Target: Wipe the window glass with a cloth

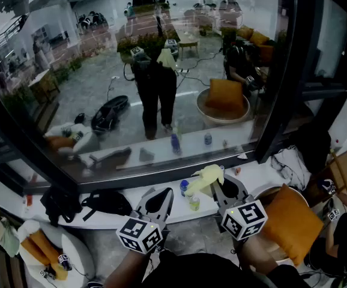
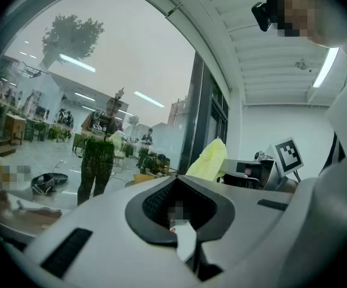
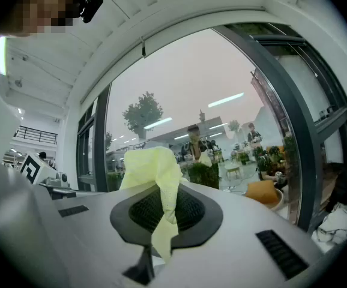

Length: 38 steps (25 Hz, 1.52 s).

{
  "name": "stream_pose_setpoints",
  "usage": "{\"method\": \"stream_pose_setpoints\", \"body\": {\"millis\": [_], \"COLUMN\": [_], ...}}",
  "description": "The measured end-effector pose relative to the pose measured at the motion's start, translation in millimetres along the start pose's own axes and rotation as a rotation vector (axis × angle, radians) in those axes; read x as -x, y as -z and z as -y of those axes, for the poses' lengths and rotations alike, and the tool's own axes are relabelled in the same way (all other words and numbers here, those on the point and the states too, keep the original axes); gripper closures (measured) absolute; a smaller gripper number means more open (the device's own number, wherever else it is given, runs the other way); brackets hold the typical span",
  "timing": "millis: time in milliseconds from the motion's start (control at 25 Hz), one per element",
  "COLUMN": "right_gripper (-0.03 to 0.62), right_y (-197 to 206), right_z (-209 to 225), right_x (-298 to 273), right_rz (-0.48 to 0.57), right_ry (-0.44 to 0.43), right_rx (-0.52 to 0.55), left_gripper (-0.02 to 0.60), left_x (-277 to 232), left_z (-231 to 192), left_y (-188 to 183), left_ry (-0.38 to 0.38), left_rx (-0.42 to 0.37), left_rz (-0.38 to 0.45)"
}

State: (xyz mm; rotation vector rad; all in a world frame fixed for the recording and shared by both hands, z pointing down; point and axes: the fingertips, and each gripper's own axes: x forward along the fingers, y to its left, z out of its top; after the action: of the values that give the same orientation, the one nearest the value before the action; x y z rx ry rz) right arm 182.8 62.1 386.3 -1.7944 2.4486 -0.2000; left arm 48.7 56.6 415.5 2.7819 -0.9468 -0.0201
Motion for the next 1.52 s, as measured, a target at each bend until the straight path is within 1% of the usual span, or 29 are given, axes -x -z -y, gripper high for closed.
{"method": "stream_pose_setpoints", "body": {"millis": [680,960,1240,1360,1520], "right_gripper": [0.557,0.557,0.557,0.557,0.557], "right_y": [2.7,9.0,14.7,16.7,18.1], "right_z": [0.3,2.0,-3.2,-4.5,-14.0], "right_x": [-5.1,-12.8,-40.6,-60.9,-82.5], "right_rz": [-0.001,-0.019,-0.035,-0.033,-0.031], "right_ry": [0.002,0.005,0.002,0.009,0.019], "right_rx": [-0.007,-0.005,-0.023,-0.023,-0.016], "left_gripper": [0.583,0.583,0.583,0.583,0.583], "left_x": [-0.6,-2.8,2.7,7.0,11.3], "left_z": [-4.6,-12.5,-39.7,-58.5,-87.4], "left_y": [1.0,5.0,0.1,-3.9,-4.4], "left_ry": [0.006,0.0,-0.03,-0.038,-0.047], "left_rx": [0.002,0.008,0.008,-0.005,0.004], "left_rz": [-0.009,-0.022,-0.033,-0.032,-0.031]}}
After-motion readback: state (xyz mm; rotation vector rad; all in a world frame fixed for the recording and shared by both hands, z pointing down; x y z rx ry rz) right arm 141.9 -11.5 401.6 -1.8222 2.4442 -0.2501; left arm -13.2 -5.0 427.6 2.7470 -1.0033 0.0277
